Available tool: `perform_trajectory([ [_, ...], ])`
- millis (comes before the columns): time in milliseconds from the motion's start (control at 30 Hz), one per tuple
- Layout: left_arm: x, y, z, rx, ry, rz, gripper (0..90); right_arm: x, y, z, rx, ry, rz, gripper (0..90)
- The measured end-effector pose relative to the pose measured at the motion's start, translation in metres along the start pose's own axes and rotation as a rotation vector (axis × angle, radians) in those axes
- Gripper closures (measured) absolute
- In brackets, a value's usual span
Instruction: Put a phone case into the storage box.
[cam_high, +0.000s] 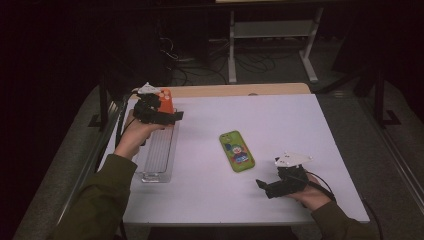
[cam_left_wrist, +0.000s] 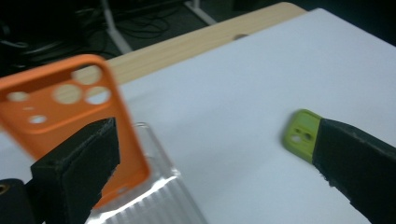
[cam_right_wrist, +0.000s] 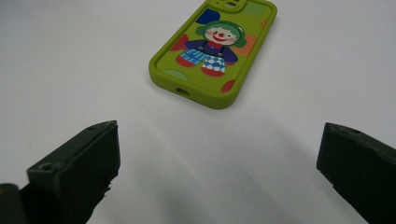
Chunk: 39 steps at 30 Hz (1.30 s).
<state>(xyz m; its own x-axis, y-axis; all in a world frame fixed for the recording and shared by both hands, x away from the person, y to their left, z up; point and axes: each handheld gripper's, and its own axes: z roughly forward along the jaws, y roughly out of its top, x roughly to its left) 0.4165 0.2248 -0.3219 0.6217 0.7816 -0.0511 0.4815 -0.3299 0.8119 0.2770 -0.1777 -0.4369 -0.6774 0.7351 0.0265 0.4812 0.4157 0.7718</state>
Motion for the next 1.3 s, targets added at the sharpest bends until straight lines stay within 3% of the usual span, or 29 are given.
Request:
perform_trajectory([
  [167, -0.017, -0.006, 0.002, 0.002, -0.067, 0.052, 0.6, 0.0, 0.002, 0.0, -0.005, -0.004, 0.012, 0.0],
  [433, -0.039, -0.023, 0.015, 0.013, -0.149, 0.065, 0.6, -0.003, 0.004, 0.003, 0.0, -0.012, 0.015, 0.0],
  [667, -0.049, -0.036, 0.019, 0.011, -0.182, 0.054, 0.6, -0.004, 0.006, 0.001, -0.024, -0.017, 0.028, 0.0],
  [733, -0.052, -0.038, 0.02, 0.03, -0.186, 0.074, 0.6, -0.004, 0.006, 0.001, -0.027, -0.015, 0.028, 0.0],
  [800, -0.055, -0.04, 0.021, 0.022, -0.201, 0.068, 0.6, -0.004, 0.007, 0.001, -0.025, -0.016, 0.029, 0.0],
  [833, -0.055, -0.04, 0.021, 0.037, -0.203, 0.092, 0.6, -0.004, 0.007, 0.001, -0.023, -0.016, 0.036, 0.0],
  [1133, -0.066, -0.042, 0.025, 0.034, -0.256, 0.106, 0.6, -0.003, 0.017, 0.001, -0.024, -0.024, 0.076, 0.0],
  [1300, -0.073, -0.043, 0.027, 0.022, -0.284, 0.12, 0.6, -0.004, 0.029, 0.001, -0.03, -0.062, 0.077, 0.0],
])
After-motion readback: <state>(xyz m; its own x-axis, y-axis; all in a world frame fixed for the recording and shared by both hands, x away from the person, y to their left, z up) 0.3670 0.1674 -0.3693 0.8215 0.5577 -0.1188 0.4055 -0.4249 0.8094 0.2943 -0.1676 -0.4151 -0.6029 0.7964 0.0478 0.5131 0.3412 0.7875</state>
